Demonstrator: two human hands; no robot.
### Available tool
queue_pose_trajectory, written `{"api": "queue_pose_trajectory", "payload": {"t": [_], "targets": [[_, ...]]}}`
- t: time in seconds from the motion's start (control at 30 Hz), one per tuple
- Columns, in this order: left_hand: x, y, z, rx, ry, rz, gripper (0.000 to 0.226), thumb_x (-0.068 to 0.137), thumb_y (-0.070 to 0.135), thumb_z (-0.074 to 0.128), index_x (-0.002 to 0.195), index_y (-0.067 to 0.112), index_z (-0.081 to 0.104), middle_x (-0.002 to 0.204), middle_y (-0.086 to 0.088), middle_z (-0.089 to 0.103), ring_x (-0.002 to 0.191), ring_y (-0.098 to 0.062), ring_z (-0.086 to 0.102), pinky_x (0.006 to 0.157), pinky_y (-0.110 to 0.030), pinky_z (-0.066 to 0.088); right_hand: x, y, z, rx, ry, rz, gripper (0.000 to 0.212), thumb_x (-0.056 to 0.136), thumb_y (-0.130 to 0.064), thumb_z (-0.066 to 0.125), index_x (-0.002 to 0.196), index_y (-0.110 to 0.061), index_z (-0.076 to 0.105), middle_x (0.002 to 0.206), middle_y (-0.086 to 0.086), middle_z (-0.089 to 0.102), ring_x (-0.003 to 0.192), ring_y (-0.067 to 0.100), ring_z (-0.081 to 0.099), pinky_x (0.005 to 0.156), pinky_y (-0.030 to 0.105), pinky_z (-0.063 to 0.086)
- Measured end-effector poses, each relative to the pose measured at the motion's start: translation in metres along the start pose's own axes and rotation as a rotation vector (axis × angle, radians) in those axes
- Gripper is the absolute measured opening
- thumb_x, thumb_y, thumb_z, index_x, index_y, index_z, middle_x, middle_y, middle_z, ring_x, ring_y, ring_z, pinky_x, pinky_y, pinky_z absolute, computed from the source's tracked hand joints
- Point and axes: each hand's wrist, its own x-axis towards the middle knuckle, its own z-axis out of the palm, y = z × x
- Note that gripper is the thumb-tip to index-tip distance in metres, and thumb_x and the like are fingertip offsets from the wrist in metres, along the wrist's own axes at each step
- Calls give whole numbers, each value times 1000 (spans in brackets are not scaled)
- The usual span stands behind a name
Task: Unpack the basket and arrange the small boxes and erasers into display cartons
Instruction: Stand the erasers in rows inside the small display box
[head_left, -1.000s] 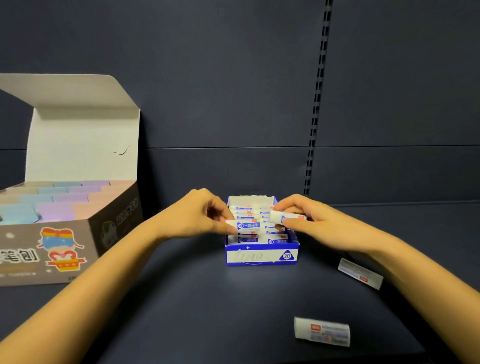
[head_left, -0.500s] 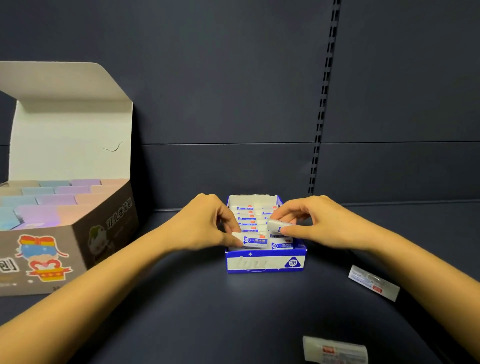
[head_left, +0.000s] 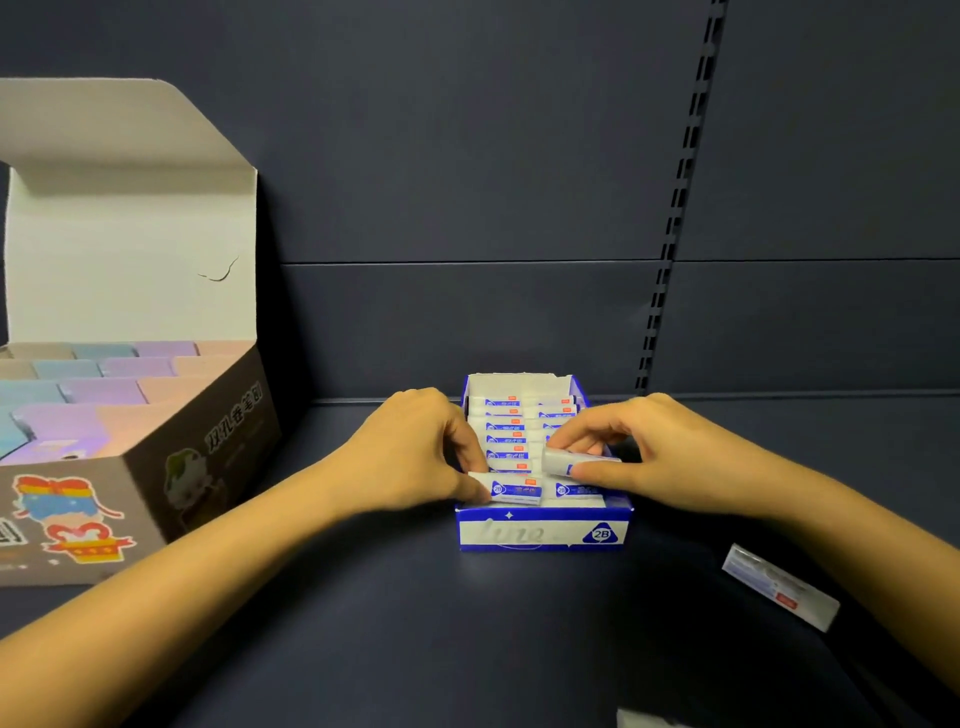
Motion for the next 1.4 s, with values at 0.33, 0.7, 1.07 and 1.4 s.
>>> {"api": "queue_pose_trajectory", "payload": {"t": [0.33,0.7,1.07,1.4], "targets": [[6,8,-2,284,-90,60,19,76,40,71,88,25,72,94,20,63,77,1,42,77,-19,26,2,-2,1,-107,-55,-7,26,89,-38,58,114,-34,60,114,-17,65,99,-1,60,69,8,49],[-1,12,-3,217,-49,-1,14,74,36,74,79,23,70,61,25,50,59,2,52,57,-8,31,1,-9,8,-275,-66,-12,30,90,-38,56,120,-33,57,123,-17,59,107,-2,52,90,23,51],[-5,14,-2,197,-50,-22,13,75,35,73,80,23,69,76,18,61,63,1,49,68,-17,41,3,-16,5,-369,-113,-5,29,88,-42,57,115,-31,56,126,-16,57,108,-1,49,91,18,46],[-8,19,-2,192,-60,-38,12,76,33,72,82,23,73,91,12,69,70,-3,51,74,-23,48,8,-25,0,-495,-193,-13,23,86,-43,61,104,-29,60,117,-15,60,97,3,46,82,18,41]]}}
